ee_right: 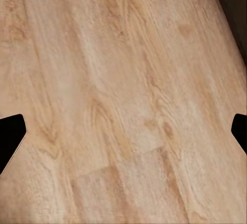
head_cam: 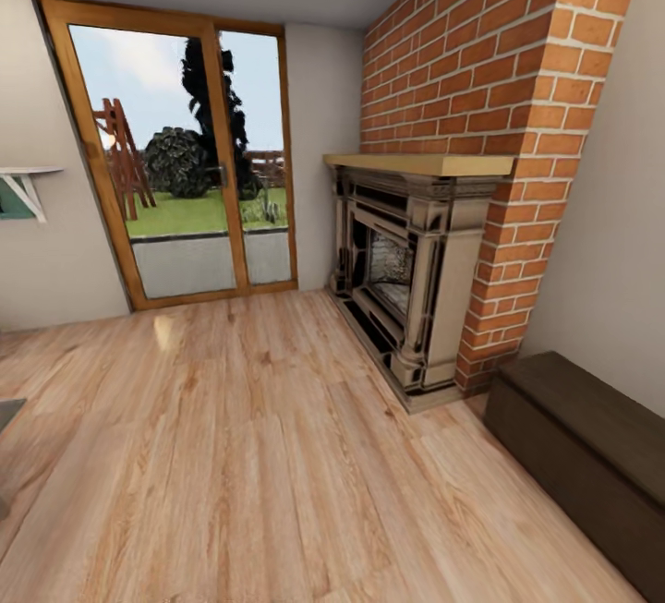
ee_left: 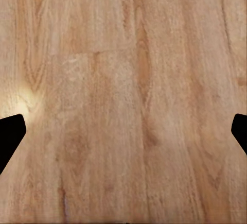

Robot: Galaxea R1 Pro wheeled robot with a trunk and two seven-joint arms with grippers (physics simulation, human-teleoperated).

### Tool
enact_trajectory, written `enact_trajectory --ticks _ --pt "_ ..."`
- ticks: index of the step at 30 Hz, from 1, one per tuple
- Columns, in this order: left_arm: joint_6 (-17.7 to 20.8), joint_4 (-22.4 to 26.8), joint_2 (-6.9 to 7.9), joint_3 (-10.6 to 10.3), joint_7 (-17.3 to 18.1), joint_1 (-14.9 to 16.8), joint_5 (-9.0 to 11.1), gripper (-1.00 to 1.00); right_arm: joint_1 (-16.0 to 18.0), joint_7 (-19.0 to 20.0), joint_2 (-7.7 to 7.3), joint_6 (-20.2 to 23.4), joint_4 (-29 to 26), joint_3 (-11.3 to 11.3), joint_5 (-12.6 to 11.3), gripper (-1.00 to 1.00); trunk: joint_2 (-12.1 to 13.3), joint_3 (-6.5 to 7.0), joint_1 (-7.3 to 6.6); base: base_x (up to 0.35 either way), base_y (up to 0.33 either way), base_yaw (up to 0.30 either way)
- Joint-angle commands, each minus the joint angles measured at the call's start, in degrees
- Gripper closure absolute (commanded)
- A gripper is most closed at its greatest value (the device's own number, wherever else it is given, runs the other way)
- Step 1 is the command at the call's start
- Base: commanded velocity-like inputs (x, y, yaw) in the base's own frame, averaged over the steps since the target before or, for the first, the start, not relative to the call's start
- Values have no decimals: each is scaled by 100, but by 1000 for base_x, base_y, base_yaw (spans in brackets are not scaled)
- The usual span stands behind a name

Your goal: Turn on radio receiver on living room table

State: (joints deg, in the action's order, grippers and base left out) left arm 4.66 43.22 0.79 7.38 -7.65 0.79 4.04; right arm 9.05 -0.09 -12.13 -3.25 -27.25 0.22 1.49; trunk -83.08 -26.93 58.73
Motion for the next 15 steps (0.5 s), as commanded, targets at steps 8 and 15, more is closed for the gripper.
enact_trajectory --ticks 8,15 --pt "0 2 0 0 0 1 -3 -100 0 0 0 -1 0 -4 0 -100 0 0 0 0 0 300" --pt "0 -3 0 -8 0 1 -9 -100 0 0 0 -1 -2 -4 0 -100 0 0 0 0 0 300"
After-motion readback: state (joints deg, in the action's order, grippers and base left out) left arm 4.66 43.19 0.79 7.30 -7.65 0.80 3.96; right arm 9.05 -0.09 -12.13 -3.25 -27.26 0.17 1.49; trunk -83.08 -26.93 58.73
